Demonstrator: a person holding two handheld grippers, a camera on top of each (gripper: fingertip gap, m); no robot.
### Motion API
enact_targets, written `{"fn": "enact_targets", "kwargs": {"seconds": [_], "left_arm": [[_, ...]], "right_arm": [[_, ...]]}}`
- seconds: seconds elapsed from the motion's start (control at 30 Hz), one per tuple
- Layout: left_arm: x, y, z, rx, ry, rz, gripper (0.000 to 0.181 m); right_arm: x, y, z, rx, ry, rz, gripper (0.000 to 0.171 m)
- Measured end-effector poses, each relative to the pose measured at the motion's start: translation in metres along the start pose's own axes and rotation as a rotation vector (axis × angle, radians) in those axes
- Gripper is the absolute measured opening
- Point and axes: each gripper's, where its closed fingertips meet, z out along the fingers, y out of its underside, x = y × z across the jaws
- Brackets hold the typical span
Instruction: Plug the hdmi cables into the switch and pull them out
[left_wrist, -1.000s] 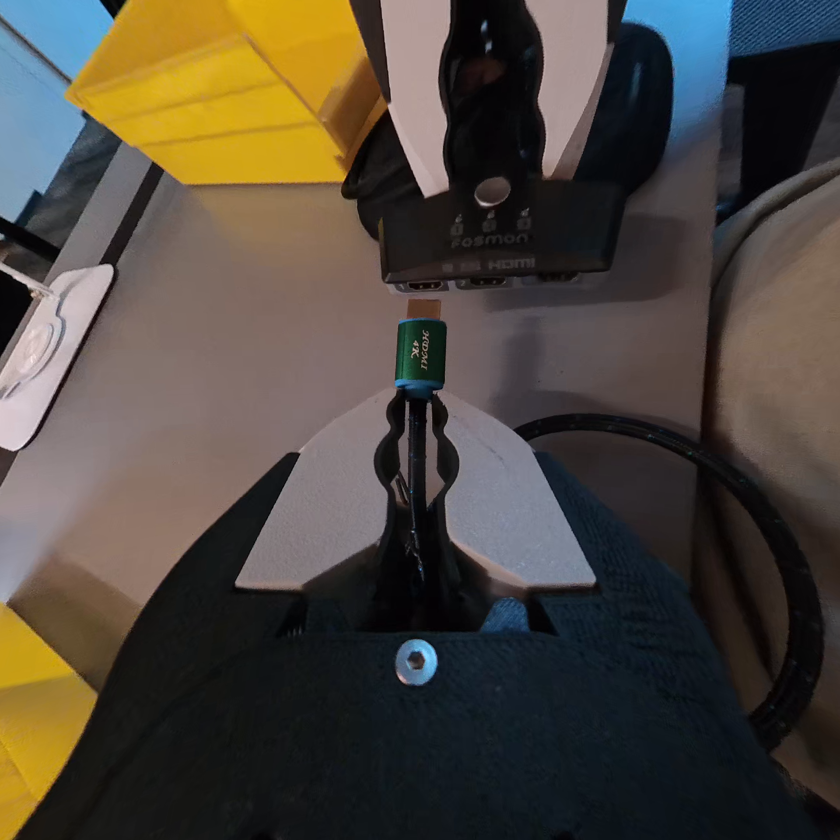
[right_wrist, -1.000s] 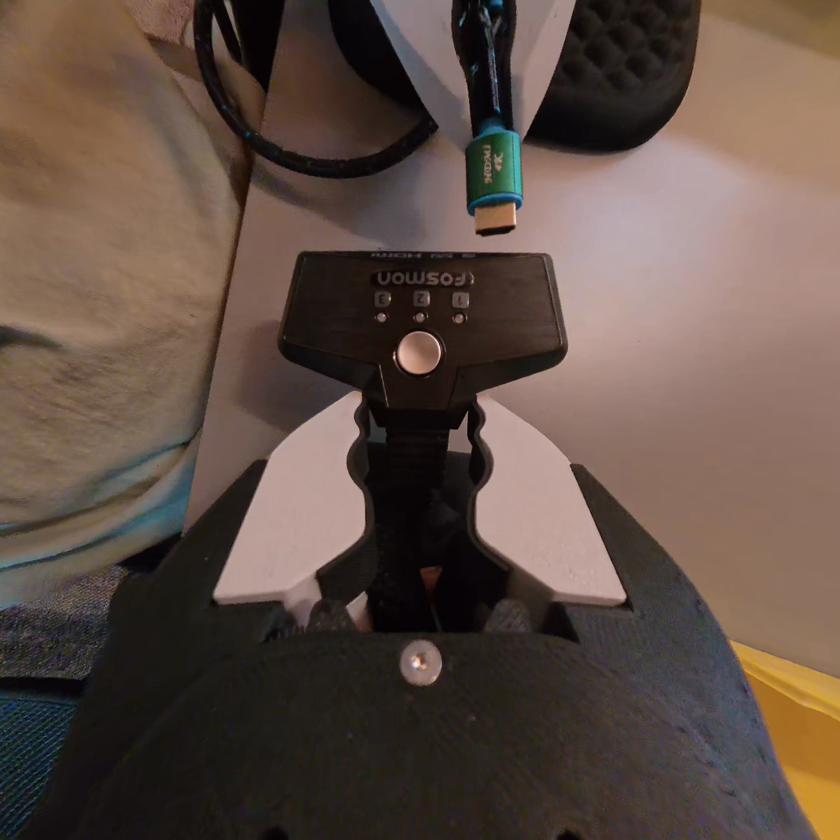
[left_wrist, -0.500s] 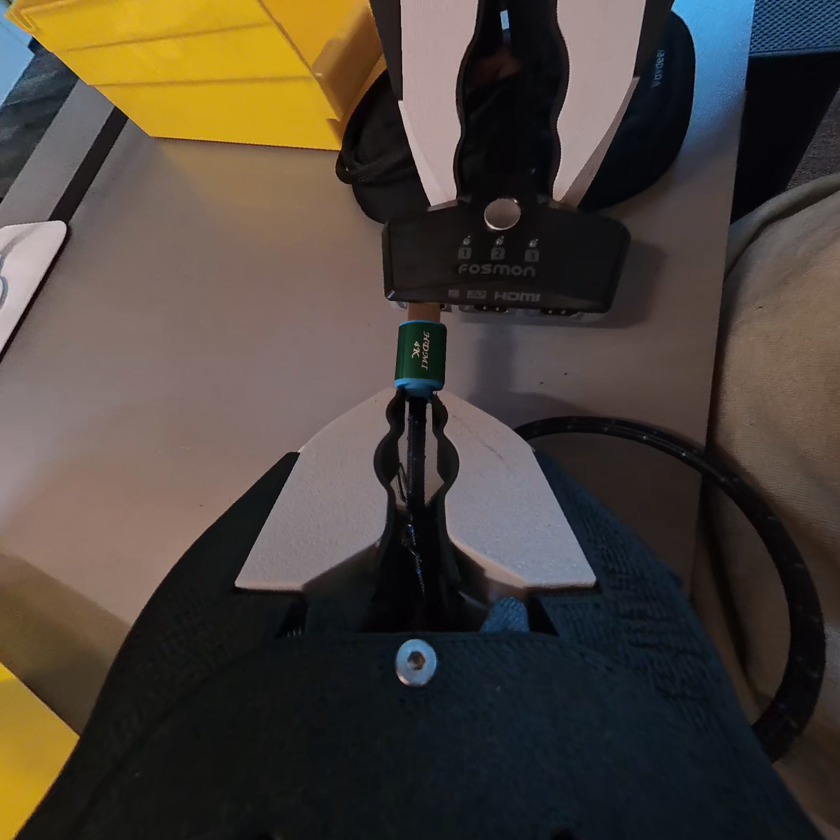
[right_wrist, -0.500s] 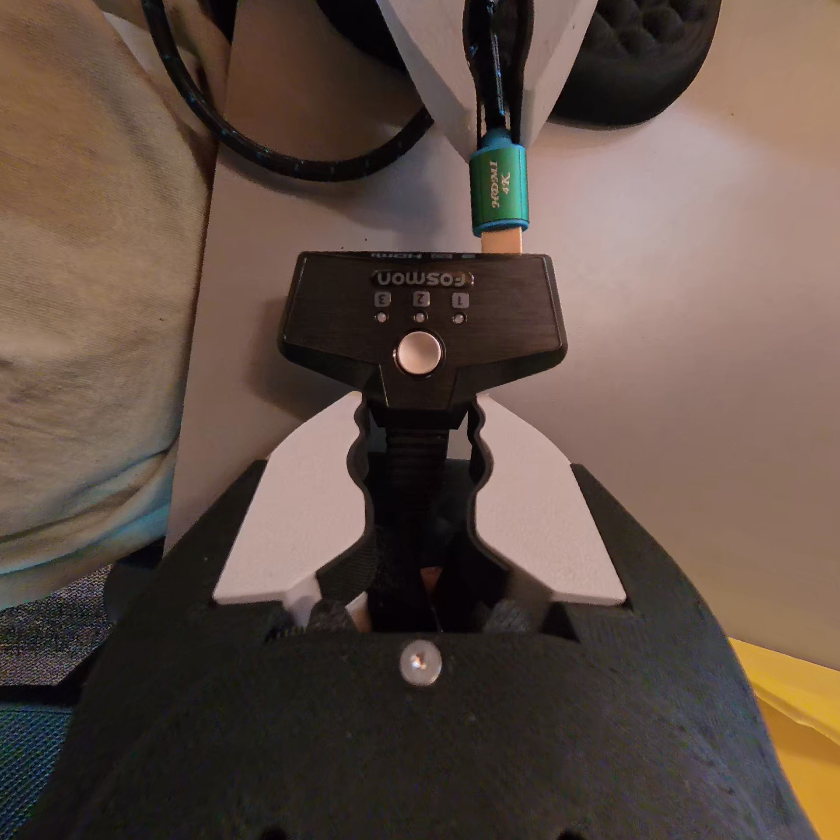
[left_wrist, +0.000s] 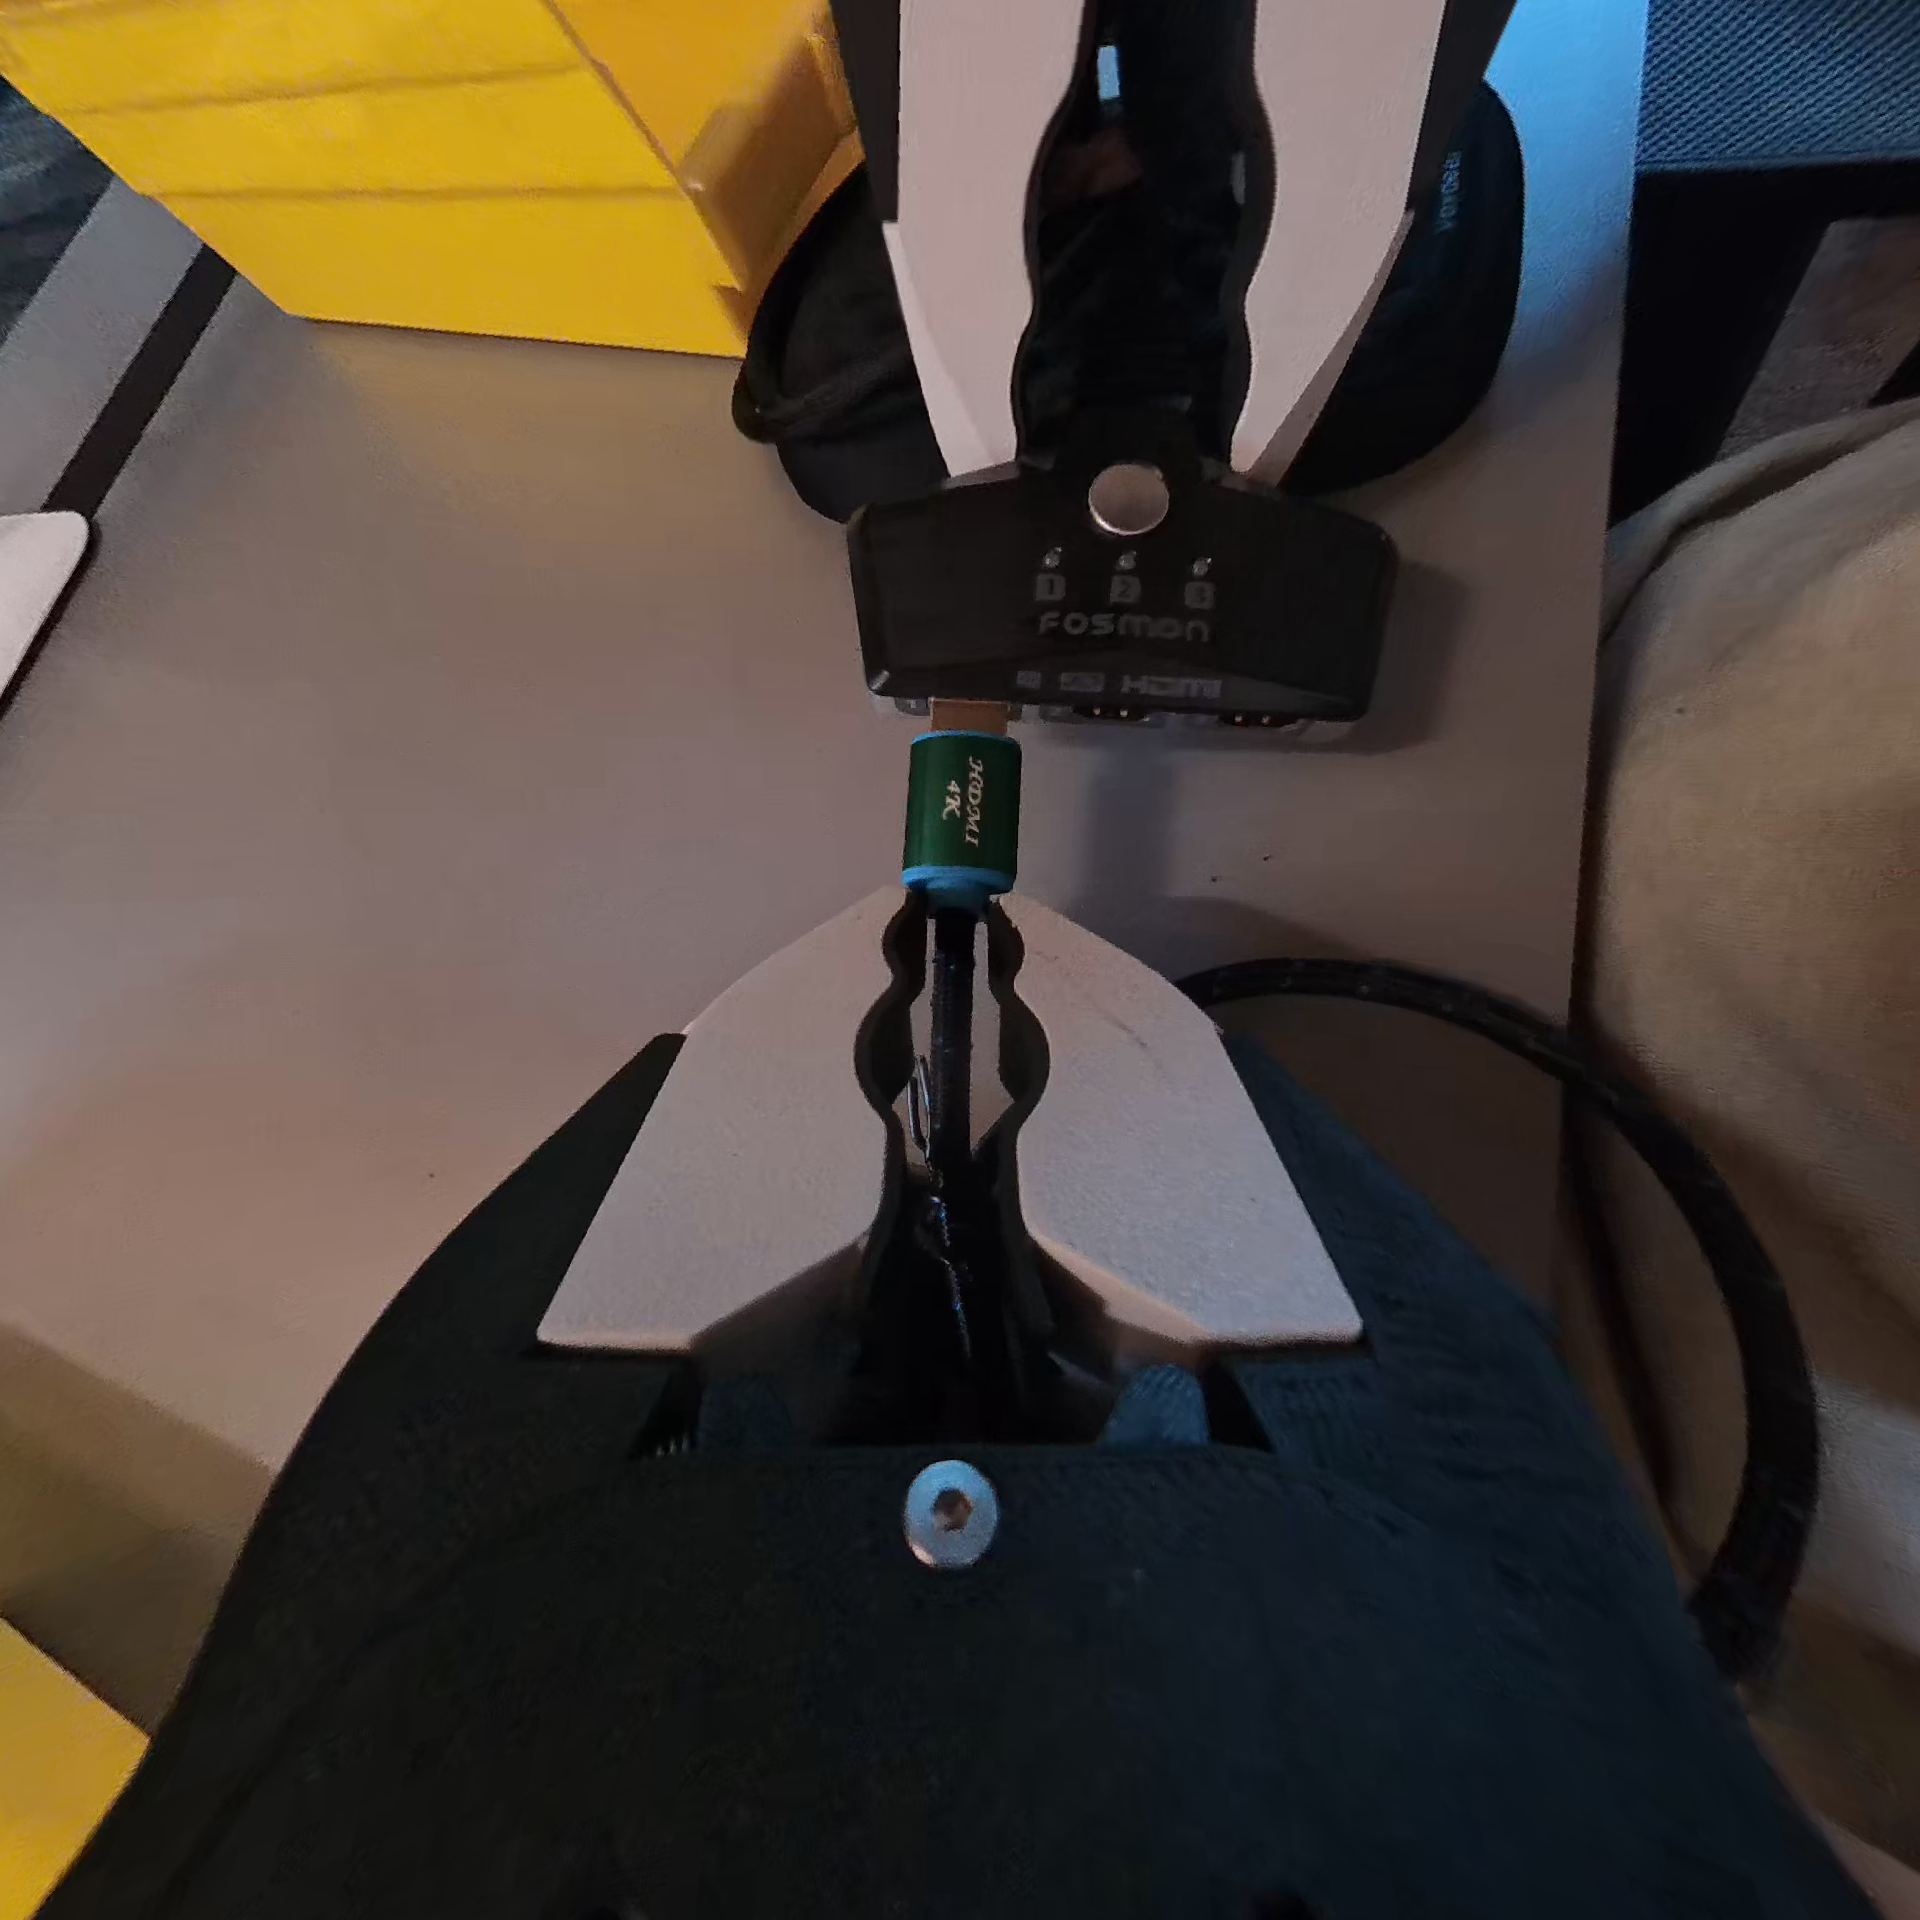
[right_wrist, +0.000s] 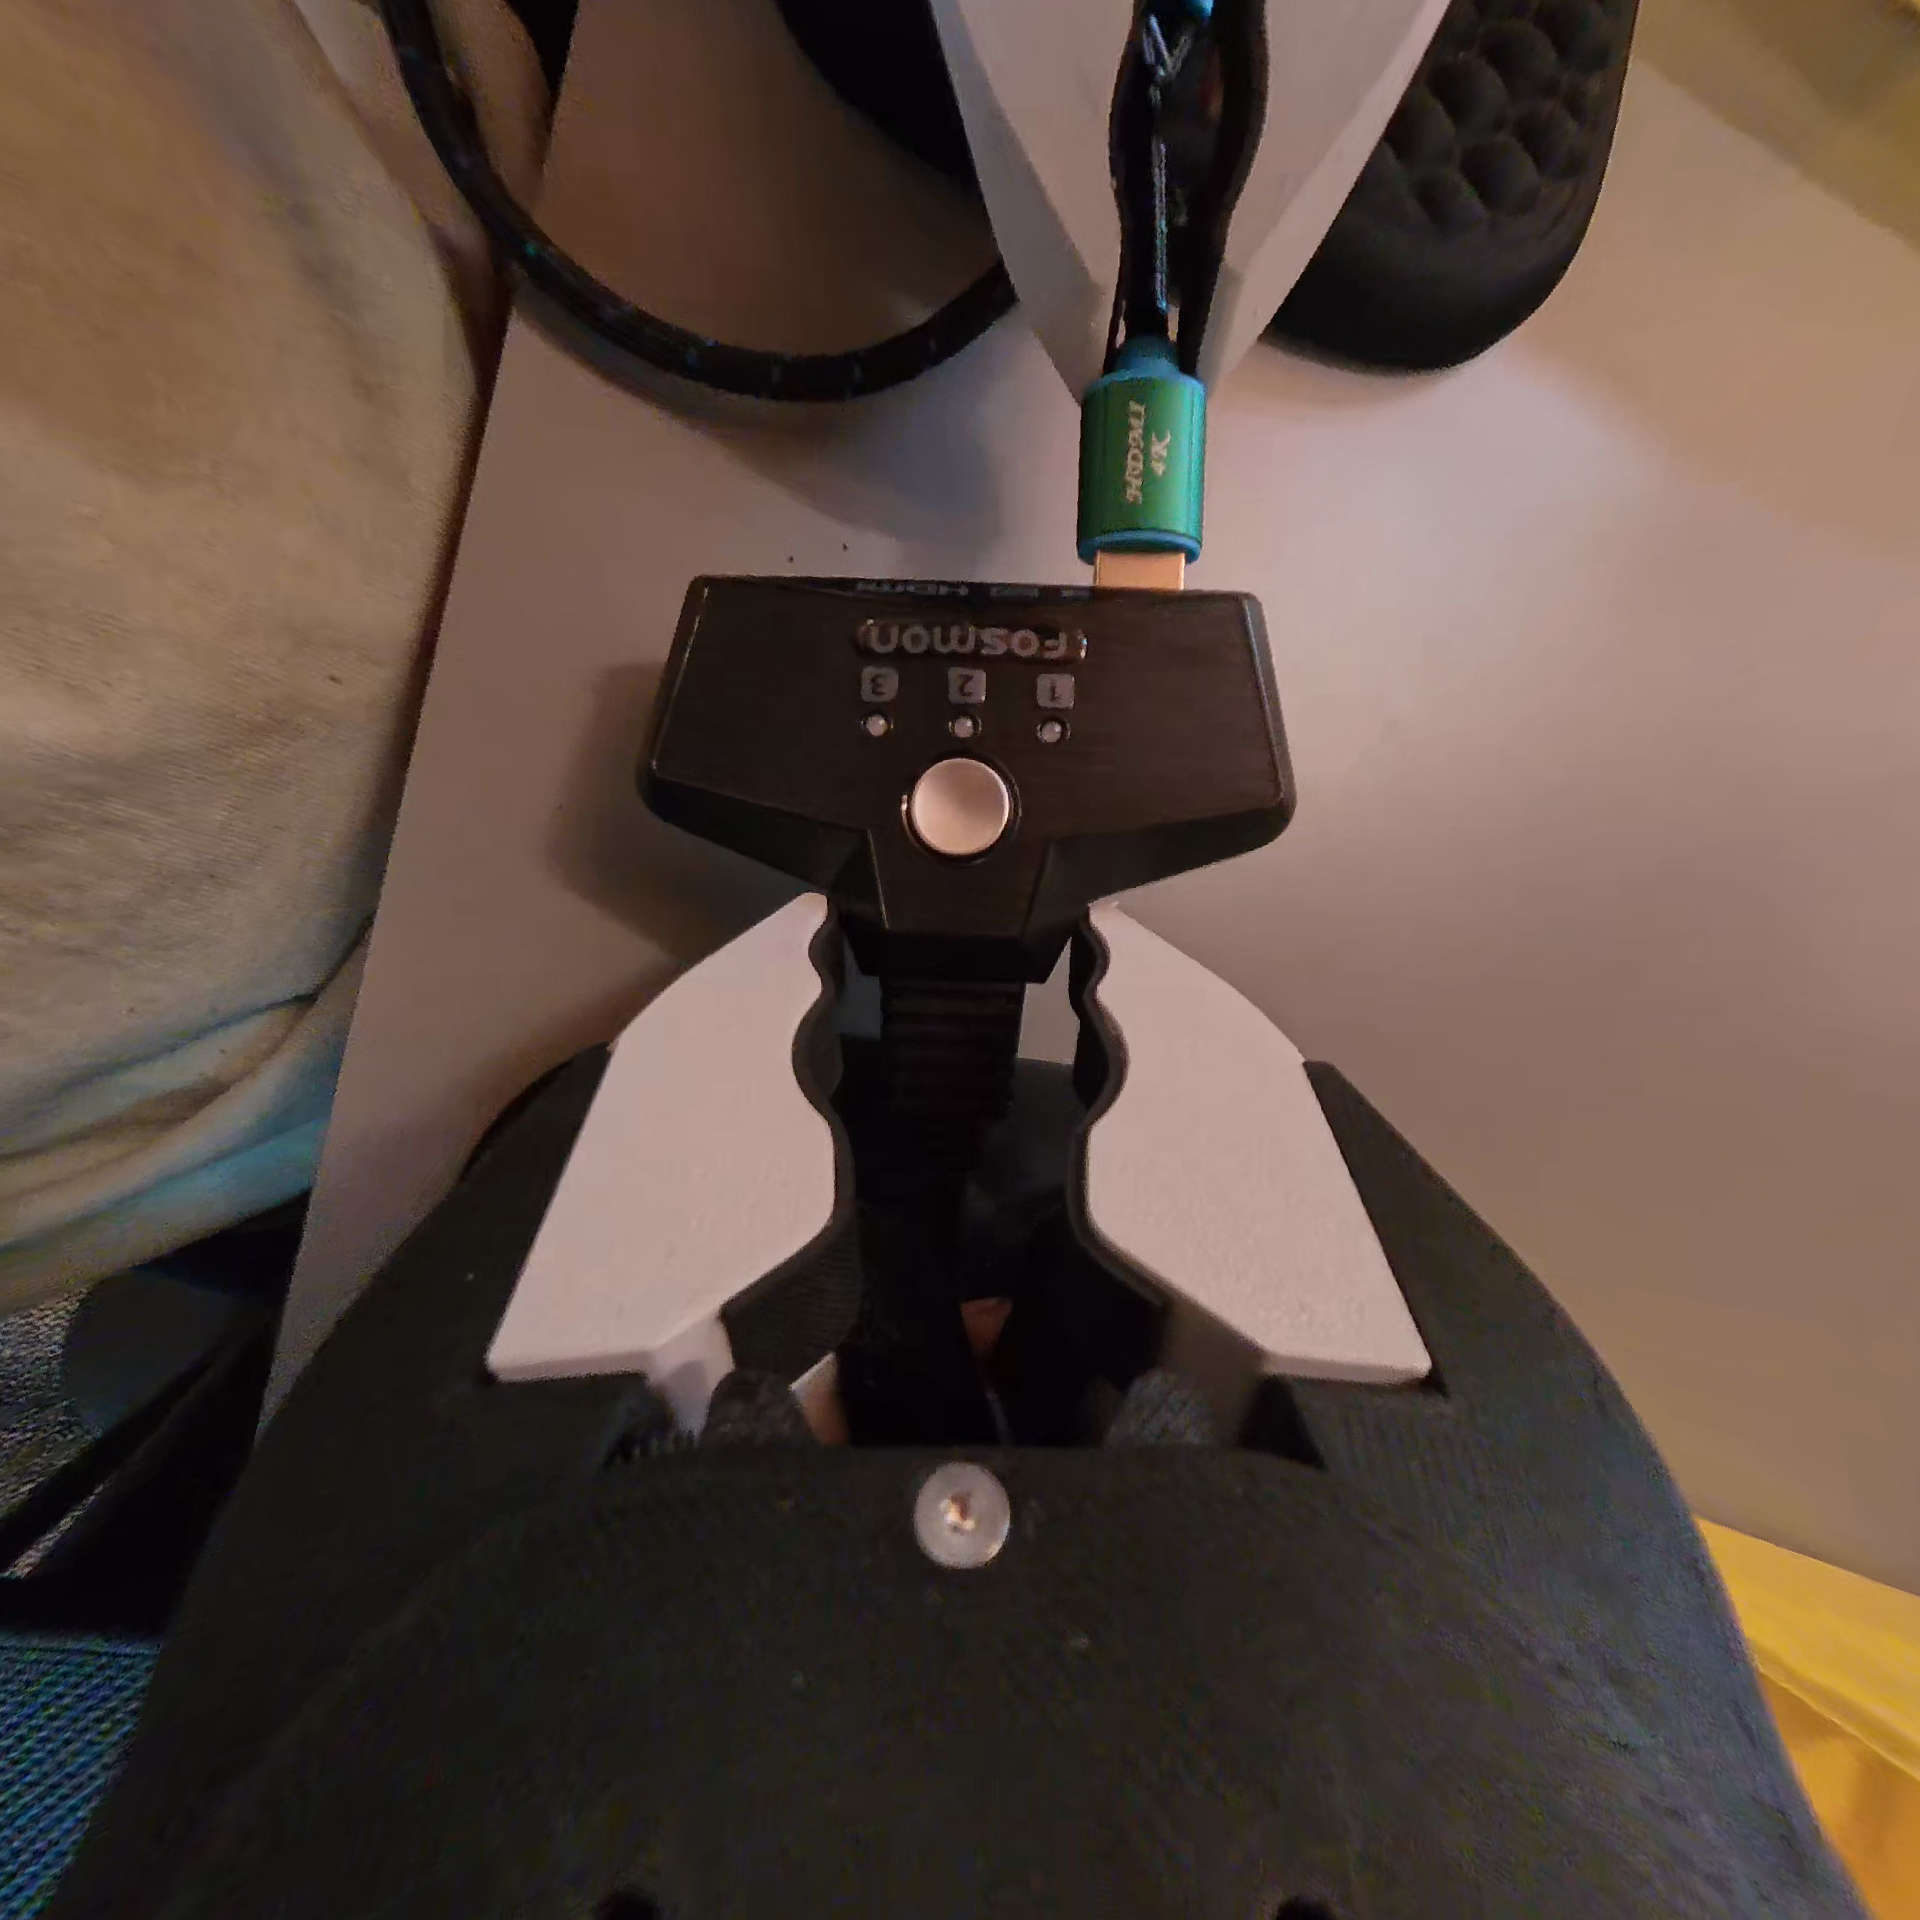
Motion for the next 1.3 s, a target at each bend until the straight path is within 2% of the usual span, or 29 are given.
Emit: {"fn": "enact_targets", "kwargs": {"seconds": [0.4, 0.8, 0.9, 1.07, 1.2, 1.3], "left_arm": [[0.000, 0.000, 0.007, -0.018, -0.029, 0.121, 0.010], [0.000, 0.000, 0.006, -0.019, -0.033, 0.147, 0.009], [0.000, -0.006, 0.001, 0.045, -0.011, 0.135, 0.009], [-0.001, -0.002, 0.004, 0.009, -0.029, 0.158, 0.009], [-0.018, -0.005, 0.001, 0.028, -0.147, 0.116, 0.012], [-0.036, -0.015, -0.018, 0.107, -0.252, 0.076, 0.020]], "right_arm": [[0.000, 0.003, 0.003, -0.017, 0.042, -0.143, 0.041], [-0.001, -0.003, 0.006, 0.031, 0.062, -0.160, 0.040], [-0.002, -0.006, 0.003, 0.069, 0.076, -0.173, 0.041], [-0.001, -0.004, 0.005, 0.058, 0.082, -0.168, 0.040], [0.013, -0.005, 0.001, 0.073, 0.183, -0.086, 0.042], [0.021, -0.010, -0.001, 0.133, 0.226, -0.004, 0.042]]}}
